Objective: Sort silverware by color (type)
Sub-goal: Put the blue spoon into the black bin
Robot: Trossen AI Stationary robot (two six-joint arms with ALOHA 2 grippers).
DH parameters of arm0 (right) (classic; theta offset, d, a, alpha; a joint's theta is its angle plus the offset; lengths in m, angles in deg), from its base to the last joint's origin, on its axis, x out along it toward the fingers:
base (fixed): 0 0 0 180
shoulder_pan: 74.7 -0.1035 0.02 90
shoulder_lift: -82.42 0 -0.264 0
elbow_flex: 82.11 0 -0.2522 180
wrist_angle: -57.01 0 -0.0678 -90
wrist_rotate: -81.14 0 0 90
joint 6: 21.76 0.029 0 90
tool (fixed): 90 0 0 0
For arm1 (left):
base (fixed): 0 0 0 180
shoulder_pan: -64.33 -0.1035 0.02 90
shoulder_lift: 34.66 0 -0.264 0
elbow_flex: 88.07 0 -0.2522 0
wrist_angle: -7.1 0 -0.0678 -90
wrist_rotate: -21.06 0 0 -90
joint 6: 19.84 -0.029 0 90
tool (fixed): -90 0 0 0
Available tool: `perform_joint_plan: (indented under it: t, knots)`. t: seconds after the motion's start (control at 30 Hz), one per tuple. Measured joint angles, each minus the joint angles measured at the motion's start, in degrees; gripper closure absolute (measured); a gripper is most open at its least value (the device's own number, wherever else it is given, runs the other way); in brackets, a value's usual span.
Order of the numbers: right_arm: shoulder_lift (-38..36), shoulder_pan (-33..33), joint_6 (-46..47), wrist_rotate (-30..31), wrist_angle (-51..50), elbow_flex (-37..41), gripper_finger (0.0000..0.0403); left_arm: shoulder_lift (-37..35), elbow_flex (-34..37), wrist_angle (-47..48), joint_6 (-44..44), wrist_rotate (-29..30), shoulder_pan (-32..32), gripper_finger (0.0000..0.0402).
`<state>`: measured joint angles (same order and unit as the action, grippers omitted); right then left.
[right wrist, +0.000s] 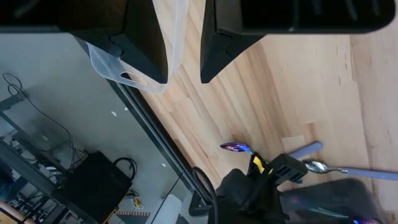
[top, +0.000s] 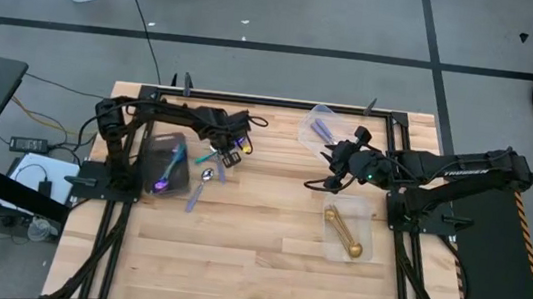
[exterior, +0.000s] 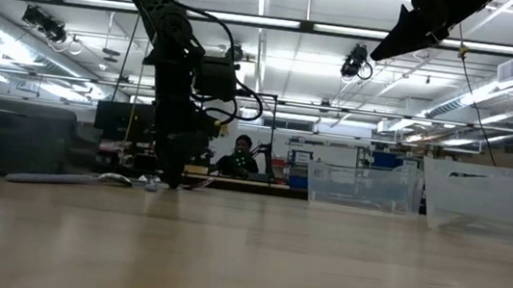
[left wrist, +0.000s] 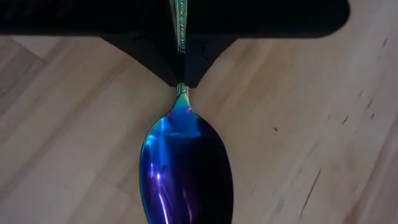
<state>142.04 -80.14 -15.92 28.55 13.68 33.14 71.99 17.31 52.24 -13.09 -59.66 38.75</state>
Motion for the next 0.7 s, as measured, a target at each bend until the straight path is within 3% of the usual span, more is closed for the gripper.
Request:
perform_joint_plan:
  t: [0.43,0.7]
  knots:
    - [0.0,0.0,-0.07,-2.32,-0.04,0.0,0.0298,-7.09,0.34,-0.84,0.31,-0.59,4.83,0.0383]
    - [0.0,0.0,-0.49,-3.28,0.67,0.0,0.0298,-12.86,0.31,-12.11,-2.92,-0.64,9.5,0.0381]
